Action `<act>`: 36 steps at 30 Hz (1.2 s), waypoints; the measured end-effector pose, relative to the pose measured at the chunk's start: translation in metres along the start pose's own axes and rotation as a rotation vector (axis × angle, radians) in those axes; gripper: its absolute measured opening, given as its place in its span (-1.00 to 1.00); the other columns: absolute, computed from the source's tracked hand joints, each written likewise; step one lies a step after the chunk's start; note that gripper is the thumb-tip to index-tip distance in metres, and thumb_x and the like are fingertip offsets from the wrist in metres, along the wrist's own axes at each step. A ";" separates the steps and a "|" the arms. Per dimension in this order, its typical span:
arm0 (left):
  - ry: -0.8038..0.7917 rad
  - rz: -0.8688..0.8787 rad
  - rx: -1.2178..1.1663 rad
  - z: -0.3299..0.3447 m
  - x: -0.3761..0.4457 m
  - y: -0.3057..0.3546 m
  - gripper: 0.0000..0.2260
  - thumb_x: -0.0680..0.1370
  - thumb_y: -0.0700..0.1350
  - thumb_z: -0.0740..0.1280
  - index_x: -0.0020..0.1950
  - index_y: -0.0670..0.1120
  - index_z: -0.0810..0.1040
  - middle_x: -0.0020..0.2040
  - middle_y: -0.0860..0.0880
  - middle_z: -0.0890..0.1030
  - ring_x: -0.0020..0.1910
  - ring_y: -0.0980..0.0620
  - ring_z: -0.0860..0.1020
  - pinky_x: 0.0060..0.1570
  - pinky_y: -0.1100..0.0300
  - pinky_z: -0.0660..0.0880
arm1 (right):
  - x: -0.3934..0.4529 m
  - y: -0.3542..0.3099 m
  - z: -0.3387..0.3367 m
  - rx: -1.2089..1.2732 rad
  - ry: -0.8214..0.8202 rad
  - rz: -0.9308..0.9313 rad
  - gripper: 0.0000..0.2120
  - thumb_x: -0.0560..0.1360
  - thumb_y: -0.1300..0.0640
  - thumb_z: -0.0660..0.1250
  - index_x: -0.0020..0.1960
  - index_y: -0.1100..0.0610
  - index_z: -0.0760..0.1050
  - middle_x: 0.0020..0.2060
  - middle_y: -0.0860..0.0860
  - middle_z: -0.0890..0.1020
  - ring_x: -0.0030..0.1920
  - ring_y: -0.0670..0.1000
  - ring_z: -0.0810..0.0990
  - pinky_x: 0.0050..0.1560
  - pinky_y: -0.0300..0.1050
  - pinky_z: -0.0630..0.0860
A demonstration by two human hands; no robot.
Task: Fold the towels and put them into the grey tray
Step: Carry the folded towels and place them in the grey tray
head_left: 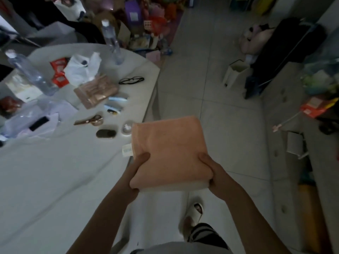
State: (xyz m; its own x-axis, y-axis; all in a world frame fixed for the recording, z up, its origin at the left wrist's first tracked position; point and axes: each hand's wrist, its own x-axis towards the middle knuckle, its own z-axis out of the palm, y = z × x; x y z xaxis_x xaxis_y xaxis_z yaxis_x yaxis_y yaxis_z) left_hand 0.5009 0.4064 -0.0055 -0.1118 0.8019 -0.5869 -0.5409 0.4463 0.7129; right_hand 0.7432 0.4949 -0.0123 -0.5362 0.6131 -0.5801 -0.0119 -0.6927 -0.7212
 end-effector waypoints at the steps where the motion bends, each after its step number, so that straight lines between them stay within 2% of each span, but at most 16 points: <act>1: -0.007 0.018 0.031 0.014 0.013 -0.001 -0.59 0.54 0.04 0.38 0.35 -0.09 0.55 0.25 -0.18 0.63 0.23 -0.15 0.61 0.22 -0.09 0.49 | 0.000 -0.011 -0.016 -0.022 0.015 -0.030 -0.26 0.28 -0.29 0.52 0.35 -0.02 0.41 0.22 -0.03 0.64 0.22 -0.01 0.61 0.04 -0.18 0.60; 4: -0.078 0.018 0.041 0.075 0.053 0.014 -0.50 0.46 0.11 0.47 0.33 -0.07 0.55 0.23 -0.15 0.65 0.20 -0.13 0.63 0.10 -0.03 0.59 | 0.001 -0.062 -0.070 -0.024 0.052 -0.075 -0.37 0.31 -0.27 0.51 0.28 -0.02 0.49 0.20 -0.03 0.66 0.19 -0.03 0.63 -0.01 -0.25 0.60; 6: -0.113 -0.025 0.036 0.106 0.081 0.018 -0.43 0.43 0.17 0.48 0.36 -0.03 0.50 0.23 -0.11 0.65 0.20 -0.10 0.63 0.12 -0.04 0.57 | 0.009 -0.091 -0.098 0.025 0.074 -0.089 -0.43 0.32 -0.25 0.49 0.24 -0.02 0.54 0.17 0.00 0.67 0.16 -0.01 0.65 -0.03 -0.22 0.61; 9: -0.155 -0.031 0.058 0.145 0.128 0.035 -0.47 0.48 0.20 0.43 0.38 0.01 0.47 0.26 -0.08 0.64 0.22 -0.09 0.62 0.14 -0.03 0.55 | 0.030 -0.137 -0.132 0.005 0.123 -0.098 -0.45 0.31 -0.26 0.47 0.23 -0.05 0.56 0.16 0.01 0.67 0.15 0.00 0.65 -0.03 -0.18 0.62; 13: -0.170 -0.034 0.047 0.186 0.207 0.069 -0.42 0.47 0.21 0.44 0.41 -0.01 0.44 0.28 -0.08 0.63 0.24 -0.10 0.61 0.11 -0.01 0.59 | 0.081 -0.199 -0.174 0.016 0.127 -0.106 -0.62 0.34 -0.26 0.45 0.09 -0.14 0.67 0.14 -0.03 0.68 0.13 -0.04 0.66 -0.06 -0.24 0.61; 14: -0.164 -0.031 0.051 0.195 0.228 0.079 -0.39 0.46 0.21 0.46 0.42 -0.01 0.43 0.28 -0.08 0.63 0.25 -0.10 0.60 0.13 -0.03 0.57 | 0.097 -0.215 -0.184 0.010 0.124 -0.110 -0.63 0.34 -0.26 0.45 0.08 -0.14 0.68 0.14 -0.03 0.69 0.13 -0.04 0.66 -0.06 -0.24 0.61; 17: -0.147 -0.021 0.046 0.224 0.295 0.113 -0.36 0.43 0.22 0.48 0.42 -0.01 0.42 0.26 -0.08 0.64 0.23 -0.09 0.62 0.08 0.01 0.59 | 0.148 -0.271 -0.211 -0.003 0.140 -0.108 -0.51 0.31 -0.29 0.45 0.16 -0.10 0.59 0.13 -0.03 0.69 0.13 -0.02 0.66 -0.06 -0.19 0.62; 20: -0.159 -0.033 0.015 0.249 0.358 0.152 -0.41 0.45 0.20 0.47 0.40 -0.02 0.44 0.25 -0.08 0.64 0.22 -0.09 0.62 0.12 -0.03 0.56 | 0.198 -0.329 -0.232 -0.002 0.172 -0.089 -0.54 0.38 -0.24 0.38 0.20 -0.06 0.54 0.11 -0.03 0.70 0.11 -0.02 0.67 -0.05 -0.17 0.62; 25: -0.163 -0.010 -0.061 0.274 0.451 0.224 -0.52 0.48 0.16 0.46 0.32 -0.04 0.56 0.25 -0.12 0.64 0.23 -0.10 0.62 0.01 0.09 0.62 | 0.286 -0.424 -0.247 -0.016 0.148 -0.093 -0.62 0.44 -0.16 0.30 0.20 -0.03 0.52 0.08 -0.04 0.71 0.08 -0.02 0.68 -0.08 -0.17 0.63; 28: -0.094 0.011 -0.126 0.277 0.508 0.267 -0.48 0.44 0.17 0.50 0.31 -0.05 0.57 0.24 -0.11 0.65 0.20 -0.09 0.63 -0.03 0.10 0.63 | 0.347 -0.479 -0.246 -0.012 0.105 -0.106 -0.63 0.45 -0.16 0.29 0.20 -0.05 0.52 0.11 -0.04 0.70 0.11 -0.02 0.67 -0.01 -0.12 0.62; 30: -0.052 0.025 -0.151 0.275 0.544 0.298 -0.57 0.43 0.18 0.51 0.21 -0.01 0.67 0.22 -0.11 0.66 0.19 -0.08 0.64 -0.05 0.10 0.63 | 0.393 -0.513 -0.244 -0.015 0.064 -0.101 -0.64 0.45 -0.15 0.29 0.19 -0.05 0.52 0.11 -0.03 0.70 0.11 -0.02 0.67 -0.02 -0.13 0.63; 32: -0.022 0.050 -0.159 0.268 0.580 0.328 -0.63 0.46 0.18 0.48 0.16 0.00 0.69 0.23 -0.12 0.65 0.20 -0.09 0.63 -0.02 0.11 0.62 | 0.445 -0.545 -0.240 -0.049 0.033 -0.083 -0.64 0.44 -0.15 0.30 0.19 -0.05 0.52 0.10 -0.04 0.70 0.10 -0.02 0.68 0.00 -0.09 0.62; 36: 0.088 0.123 -0.189 0.256 0.646 0.397 -0.59 0.47 0.20 0.45 0.20 -0.02 0.67 0.26 -0.15 0.63 0.25 -0.12 0.60 0.11 0.02 0.58 | 0.553 -0.614 -0.220 -0.134 -0.053 -0.044 -0.59 0.42 -0.16 0.31 0.20 -0.02 0.54 0.10 -0.02 0.70 0.10 -0.02 0.68 0.04 -0.06 0.55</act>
State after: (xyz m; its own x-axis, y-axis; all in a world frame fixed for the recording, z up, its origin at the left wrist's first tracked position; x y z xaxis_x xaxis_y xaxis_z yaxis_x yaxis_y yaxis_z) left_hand 0.4273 1.2033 -0.0036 -0.2543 0.8044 -0.5369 -0.6640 0.2584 0.7017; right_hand 0.6398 1.3431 0.0261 -0.5813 0.6186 -0.5287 0.0747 -0.6064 -0.7917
